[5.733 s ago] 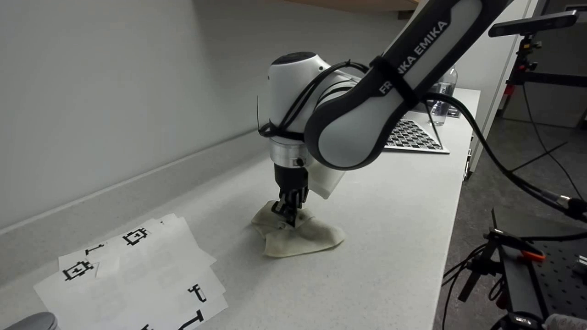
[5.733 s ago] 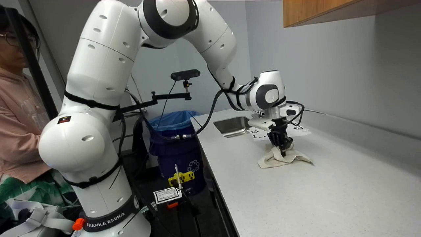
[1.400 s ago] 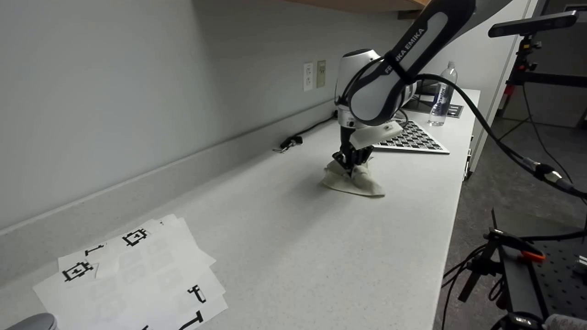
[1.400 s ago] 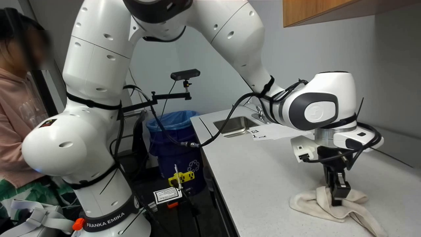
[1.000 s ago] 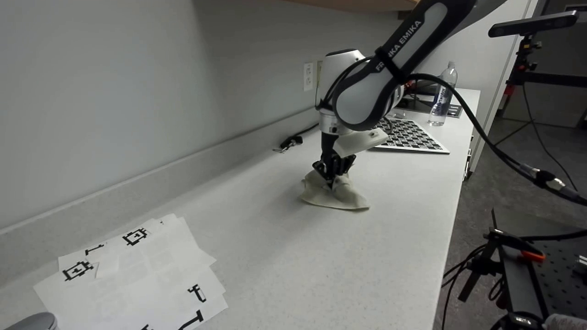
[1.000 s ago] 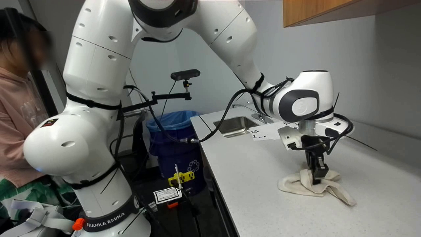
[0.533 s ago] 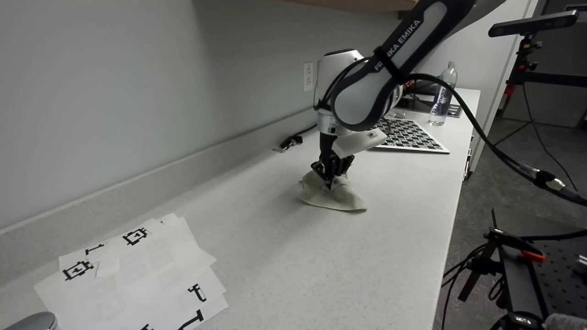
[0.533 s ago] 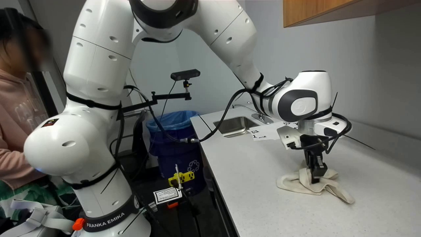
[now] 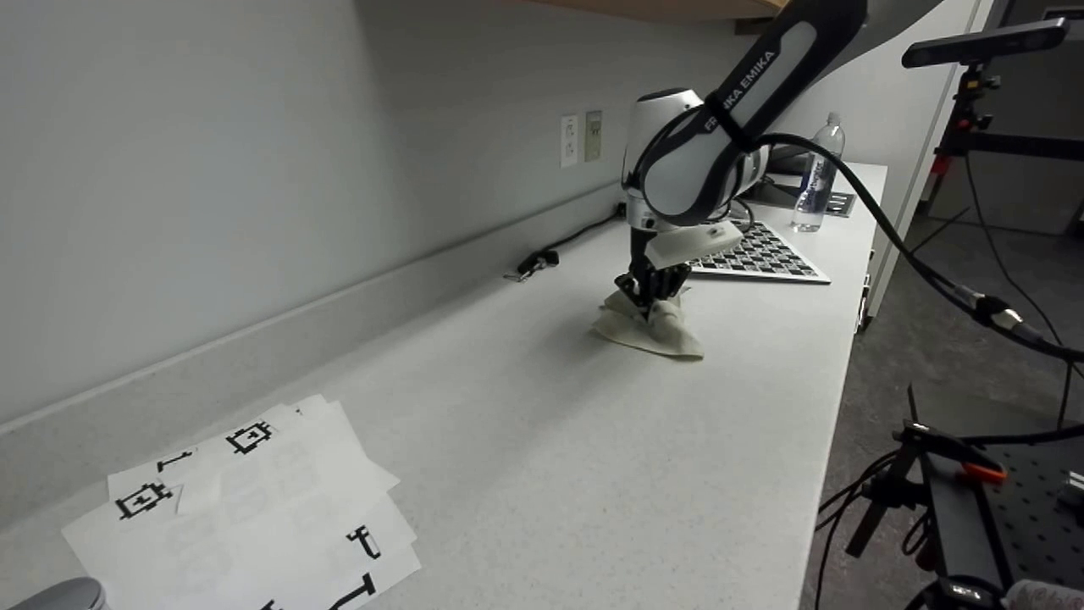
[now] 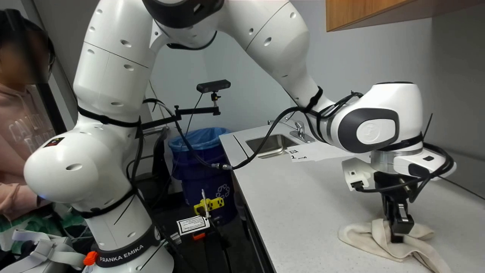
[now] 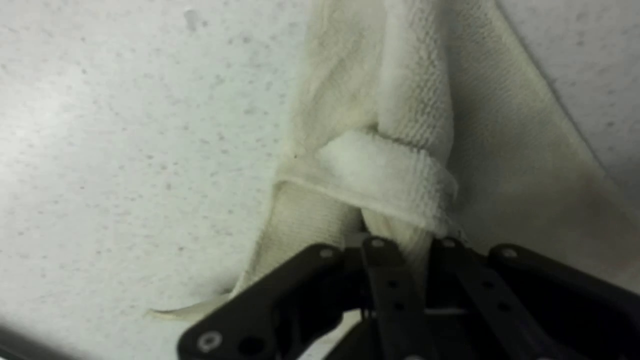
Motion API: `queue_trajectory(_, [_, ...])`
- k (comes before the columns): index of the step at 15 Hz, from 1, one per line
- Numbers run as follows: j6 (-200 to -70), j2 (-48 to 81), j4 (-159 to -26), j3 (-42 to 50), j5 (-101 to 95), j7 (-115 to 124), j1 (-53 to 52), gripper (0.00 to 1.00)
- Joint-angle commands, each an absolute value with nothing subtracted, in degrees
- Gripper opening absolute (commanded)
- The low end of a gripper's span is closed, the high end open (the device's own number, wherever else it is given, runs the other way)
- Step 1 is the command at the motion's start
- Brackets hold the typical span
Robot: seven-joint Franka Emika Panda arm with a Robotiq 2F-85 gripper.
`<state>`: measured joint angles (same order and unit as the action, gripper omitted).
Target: Wipe the counter with the white cloth
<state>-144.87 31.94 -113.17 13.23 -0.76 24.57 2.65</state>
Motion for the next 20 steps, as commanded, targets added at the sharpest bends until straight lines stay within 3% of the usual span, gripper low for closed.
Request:
queue_trajectory(1, [-144.12, 33.50, -113.00, 15.52, -0.40, 26.10, 3.88, 0.03])
queue_trajectory(20, [-142.55, 32.58, -113.48, 7.28, -0.27, 18.68, 1.02, 0.03])
